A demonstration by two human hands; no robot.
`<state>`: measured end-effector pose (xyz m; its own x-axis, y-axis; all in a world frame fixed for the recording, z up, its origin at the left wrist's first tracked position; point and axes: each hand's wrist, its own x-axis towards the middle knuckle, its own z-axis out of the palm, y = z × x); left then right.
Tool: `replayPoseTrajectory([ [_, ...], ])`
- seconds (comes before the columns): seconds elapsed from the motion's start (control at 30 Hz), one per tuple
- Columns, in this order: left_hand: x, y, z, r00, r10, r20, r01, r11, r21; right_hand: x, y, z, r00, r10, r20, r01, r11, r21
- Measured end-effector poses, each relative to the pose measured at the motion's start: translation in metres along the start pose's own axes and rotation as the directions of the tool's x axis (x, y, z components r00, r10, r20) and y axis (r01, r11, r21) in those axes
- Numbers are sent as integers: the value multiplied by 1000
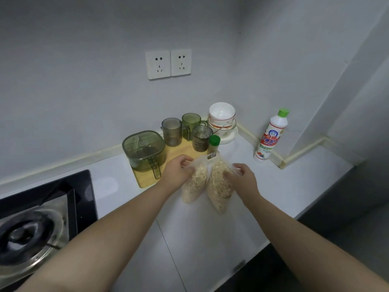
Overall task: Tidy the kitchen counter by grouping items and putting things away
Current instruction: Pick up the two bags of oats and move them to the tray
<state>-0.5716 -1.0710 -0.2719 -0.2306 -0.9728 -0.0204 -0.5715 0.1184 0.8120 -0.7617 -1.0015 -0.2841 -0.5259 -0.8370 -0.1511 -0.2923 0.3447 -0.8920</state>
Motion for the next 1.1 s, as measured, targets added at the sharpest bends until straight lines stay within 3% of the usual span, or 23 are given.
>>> replayPoseTrajectory([
  [0.07, 9, 11, -4, 999, 22, 25, -27, 981, 193, 10, -16, -6, 1000, -20, -19, 19, 996, -89],
  [0.1, 12, 17, -5, 999, 19, 48, -32, 954, 298, 16, -23, -9, 999, -31, 6, 32, 975, -220],
  [0.2, 24, 30, -8, 994, -27, 104, -28, 871, 491, 30, -37, -9, 991, -38, 125, 106, 794, -599],
  [0.27, 31, 37, -9, 990, -48, 135, -33, 843, 537, 37, -40, -4, 986, -31, 164, 136, 726, -674],
  [0.4, 40, 43, -9, 973, -86, 216, -59, 808, 587, 45, -47, 5, 974, -3, 224, 164, 691, -704],
  [0.57, 48, 35, -19, 967, -158, 197, 54, 891, 452, 55, -59, 10, 943, 60, 328, 188, 715, -674],
  [0.67, 55, 35, -31, 969, -203, 143, 168, 960, 225, 66, -75, 16, 931, 54, 361, 219, 709, -670],
  [0.8, 67, 38, -48, 973, -225, 55, 224, 974, 28, 82, -98, 27, 926, 1, 378, 263, 716, -647],
  [0.97, 79, 38, -63, 970, -237, -47, 231, 967, -103, 102, -127, 40, 925, -128, 357, 332, 727, -601],
  [1.1, 92, 33, -74, 965, -235, -120, 223, 969, -106, 123, -149, 55, 921, -194, 336, 367, 719, -590],
])
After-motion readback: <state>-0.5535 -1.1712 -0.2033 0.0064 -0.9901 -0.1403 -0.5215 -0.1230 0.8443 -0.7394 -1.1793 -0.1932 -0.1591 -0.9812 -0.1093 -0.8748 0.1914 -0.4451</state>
